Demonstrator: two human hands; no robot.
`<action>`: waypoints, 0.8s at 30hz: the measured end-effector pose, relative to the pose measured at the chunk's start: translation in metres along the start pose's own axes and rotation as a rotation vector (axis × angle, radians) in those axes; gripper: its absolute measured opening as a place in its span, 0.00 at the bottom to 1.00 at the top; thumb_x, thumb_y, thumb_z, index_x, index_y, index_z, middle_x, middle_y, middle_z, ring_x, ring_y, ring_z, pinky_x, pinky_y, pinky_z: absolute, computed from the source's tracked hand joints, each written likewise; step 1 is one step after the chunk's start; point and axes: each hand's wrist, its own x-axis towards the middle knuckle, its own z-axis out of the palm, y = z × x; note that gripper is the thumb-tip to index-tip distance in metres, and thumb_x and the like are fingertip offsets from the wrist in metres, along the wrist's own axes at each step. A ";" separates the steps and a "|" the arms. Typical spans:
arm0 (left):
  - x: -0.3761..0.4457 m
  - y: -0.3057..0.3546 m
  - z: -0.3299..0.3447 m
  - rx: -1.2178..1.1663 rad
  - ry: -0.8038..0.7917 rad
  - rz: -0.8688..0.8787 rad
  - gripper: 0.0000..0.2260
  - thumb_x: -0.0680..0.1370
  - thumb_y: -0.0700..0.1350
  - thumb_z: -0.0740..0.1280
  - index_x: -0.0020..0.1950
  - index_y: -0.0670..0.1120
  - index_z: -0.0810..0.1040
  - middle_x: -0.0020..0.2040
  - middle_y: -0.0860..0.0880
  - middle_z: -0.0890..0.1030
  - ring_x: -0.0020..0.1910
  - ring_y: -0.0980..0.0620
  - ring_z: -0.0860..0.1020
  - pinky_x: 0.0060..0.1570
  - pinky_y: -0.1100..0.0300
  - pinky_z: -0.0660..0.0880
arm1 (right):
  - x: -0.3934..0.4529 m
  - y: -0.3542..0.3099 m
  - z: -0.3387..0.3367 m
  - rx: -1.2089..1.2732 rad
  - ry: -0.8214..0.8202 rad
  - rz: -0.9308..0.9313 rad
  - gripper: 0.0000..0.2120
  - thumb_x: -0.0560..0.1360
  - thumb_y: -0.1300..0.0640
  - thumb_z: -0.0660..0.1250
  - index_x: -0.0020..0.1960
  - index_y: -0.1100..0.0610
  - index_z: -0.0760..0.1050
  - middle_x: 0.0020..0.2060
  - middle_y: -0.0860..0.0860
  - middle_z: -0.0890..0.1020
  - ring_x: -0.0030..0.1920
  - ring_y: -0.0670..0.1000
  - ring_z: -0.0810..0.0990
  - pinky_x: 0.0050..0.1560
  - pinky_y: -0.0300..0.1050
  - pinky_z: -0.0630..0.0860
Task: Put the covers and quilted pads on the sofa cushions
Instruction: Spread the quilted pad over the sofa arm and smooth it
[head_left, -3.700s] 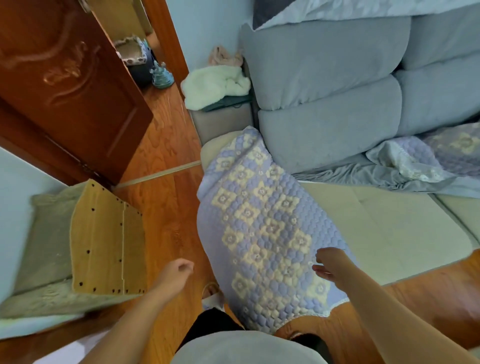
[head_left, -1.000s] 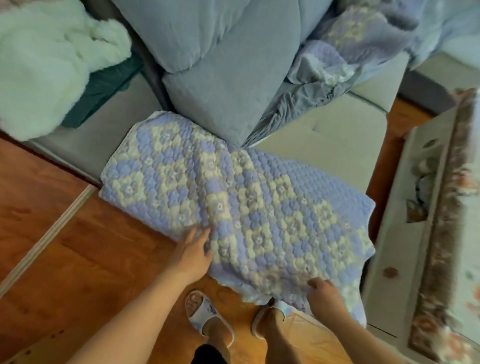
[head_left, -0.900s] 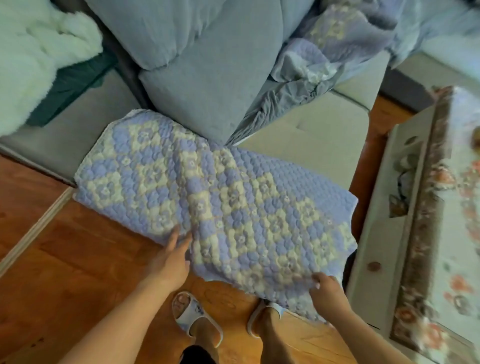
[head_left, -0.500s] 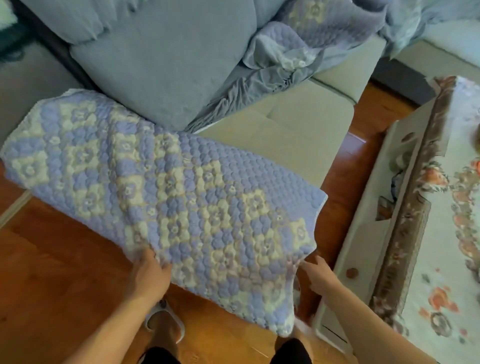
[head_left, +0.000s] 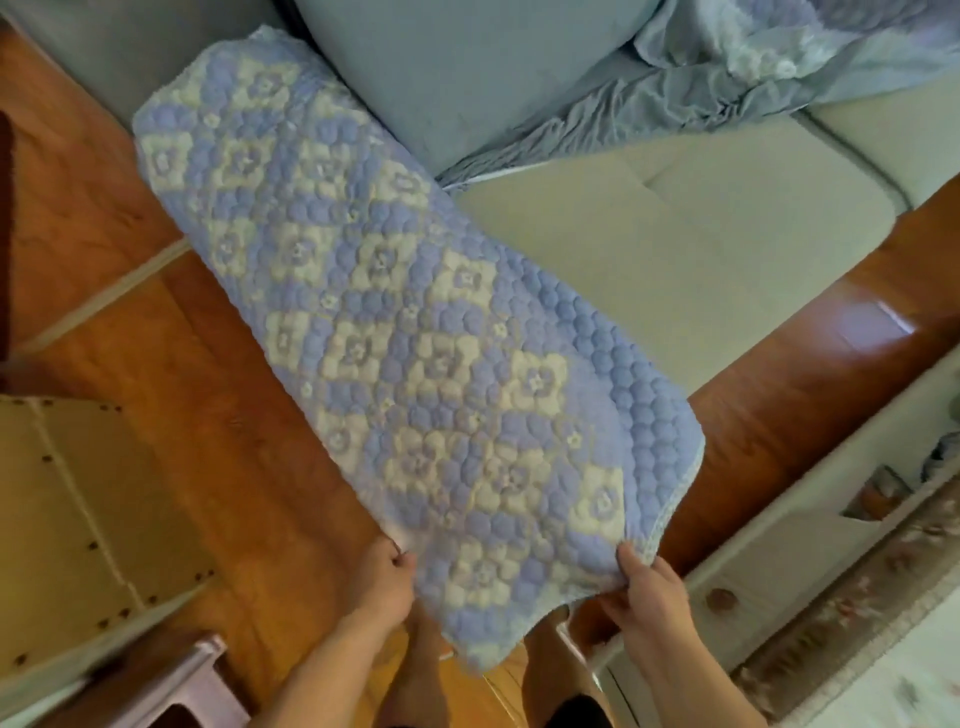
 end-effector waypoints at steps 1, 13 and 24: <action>0.000 -0.009 -0.003 0.031 0.018 0.011 0.15 0.83 0.48 0.63 0.39 0.43 0.72 0.37 0.45 0.78 0.37 0.44 0.77 0.40 0.50 0.74 | 0.004 -0.003 -0.001 -0.017 -0.010 0.006 0.06 0.82 0.57 0.65 0.56 0.58 0.77 0.50 0.58 0.84 0.45 0.58 0.83 0.47 0.55 0.81; -0.002 0.016 -0.027 0.233 -0.143 0.021 0.09 0.85 0.46 0.58 0.55 0.44 0.76 0.51 0.45 0.81 0.44 0.48 0.77 0.43 0.56 0.74 | 0.005 -0.089 0.033 -0.925 0.244 -0.243 0.20 0.78 0.60 0.61 0.69 0.65 0.69 0.63 0.63 0.74 0.61 0.65 0.75 0.60 0.58 0.75; 0.167 0.084 -0.291 -0.037 0.384 0.200 0.07 0.83 0.48 0.61 0.57 0.52 0.78 0.57 0.49 0.81 0.54 0.45 0.81 0.52 0.52 0.78 | -0.054 -0.189 0.300 -1.276 -0.090 -1.100 0.23 0.77 0.59 0.66 0.71 0.56 0.71 0.68 0.59 0.72 0.66 0.62 0.72 0.65 0.52 0.69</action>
